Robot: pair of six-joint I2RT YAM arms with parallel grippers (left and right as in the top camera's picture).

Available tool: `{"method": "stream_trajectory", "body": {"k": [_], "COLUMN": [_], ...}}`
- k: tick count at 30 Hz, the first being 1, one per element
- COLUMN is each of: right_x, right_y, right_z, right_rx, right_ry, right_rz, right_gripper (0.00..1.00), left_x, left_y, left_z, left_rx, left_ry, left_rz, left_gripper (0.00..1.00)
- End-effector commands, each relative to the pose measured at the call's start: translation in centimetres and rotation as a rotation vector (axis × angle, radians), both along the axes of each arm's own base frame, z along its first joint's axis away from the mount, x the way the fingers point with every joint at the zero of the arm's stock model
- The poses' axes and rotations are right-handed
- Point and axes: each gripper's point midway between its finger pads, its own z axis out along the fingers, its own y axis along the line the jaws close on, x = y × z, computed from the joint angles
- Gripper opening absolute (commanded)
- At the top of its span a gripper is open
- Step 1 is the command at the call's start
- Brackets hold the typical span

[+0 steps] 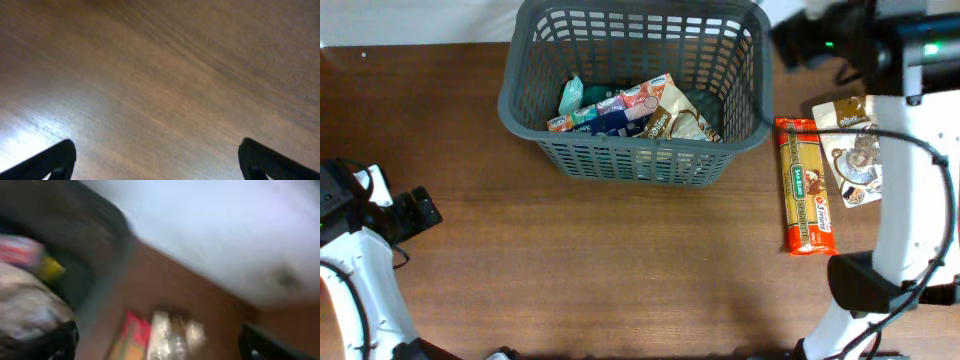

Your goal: Pack container

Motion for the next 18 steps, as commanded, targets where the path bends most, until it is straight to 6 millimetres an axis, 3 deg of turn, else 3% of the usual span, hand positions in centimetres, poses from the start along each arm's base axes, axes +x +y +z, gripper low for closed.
{"method": "stream_trajectory", "body": {"k": [1, 4, 7, 12, 18], "right_x": [-2.1, -4.0, -5.2, -4.7, -5.5], "right_y": [-8.7, -12.4, -14.4, -15.5, -20.5], "right_z": [-0.4, -1.7, -3.6, -8.9, -15.7], "right_rx": [0.052, 0.176, 0.28, 0.317, 0.13], "right_ry": [-0.009, 0.013, 0.082, 0.28, 0.452], "right_rz": [-0.457, -0.669, -0.726, -0.471, -0.373], "right_gripper": [0.99, 0.99, 0.99, 0.99, 0.99], "left_x": [-0.3, -0.2, -0.1, -0.2, -0.2], "left_y": [0.1, 0.1, 0.1, 0.1, 0.1], "left_z": [-1.6, -2.1, -2.3, -2.3, -2.3], "left_rx": [-0.017, -0.028, -0.03, -0.031, -0.031], "left_ry": [0.041, 0.05, 0.054, 0.054, 0.055], "left_rz": [-0.007, -0.007, -0.008, -0.008, -0.008], "left_gripper": [0.99, 0.99, 0.99, 0.99, 0.99]}}
